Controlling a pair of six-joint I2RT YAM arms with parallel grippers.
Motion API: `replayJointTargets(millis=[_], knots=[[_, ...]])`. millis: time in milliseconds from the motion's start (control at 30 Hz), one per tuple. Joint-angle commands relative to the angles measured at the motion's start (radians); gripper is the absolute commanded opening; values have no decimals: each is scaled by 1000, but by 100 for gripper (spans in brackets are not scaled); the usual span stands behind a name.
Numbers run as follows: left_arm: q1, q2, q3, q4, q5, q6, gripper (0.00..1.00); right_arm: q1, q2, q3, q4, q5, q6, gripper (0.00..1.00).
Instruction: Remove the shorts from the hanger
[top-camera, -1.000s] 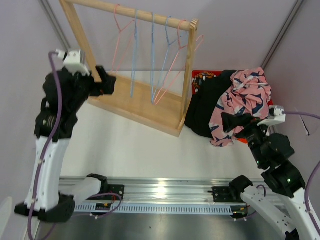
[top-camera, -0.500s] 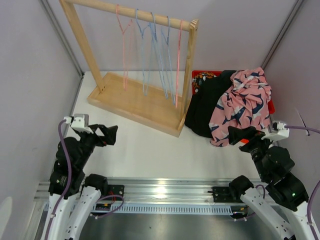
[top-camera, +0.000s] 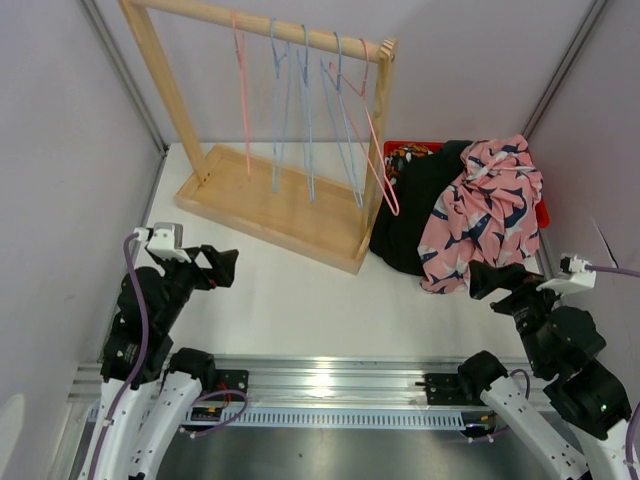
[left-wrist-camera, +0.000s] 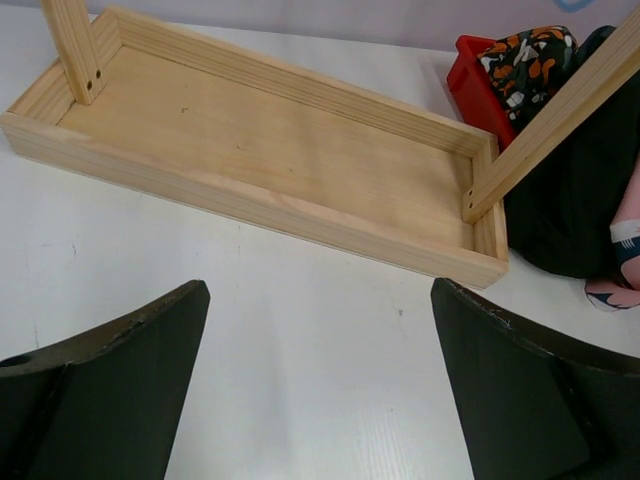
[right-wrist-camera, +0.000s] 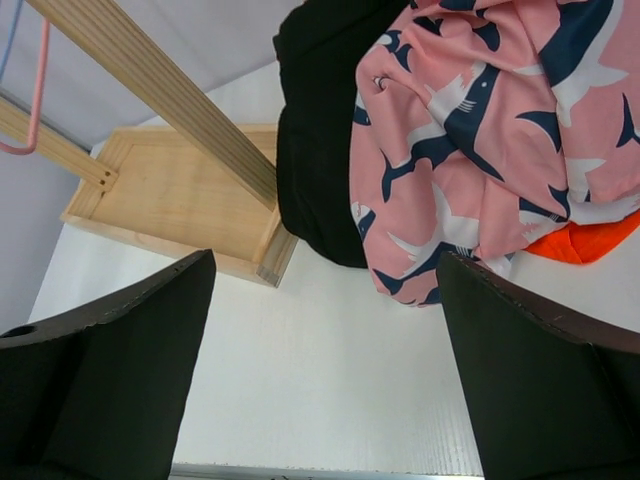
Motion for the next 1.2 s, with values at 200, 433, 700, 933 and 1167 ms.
replayJointTargets(millis=[200, 433, 700, 933, 1167], knots=[[0, 3, -5, 41, 21, 4, 99, -11, 35, -3, 27, 0, -22, 100], [0, 11, -2, 38, 24, 3, 99, -37, 41, -9, 40, -23, -33, 100], [0, 14, -3, 40, 30, 4, 99, -77, 49, -14, 52, -60, -42, 99], [0, 15, -2, 38, 26, 4, 99, -97, 47, -15, 57, -74, -46, 99], [0, 11, -3, 37, 21, 4, 99, -104, 39, -17, 61, -81, -49, 99]])
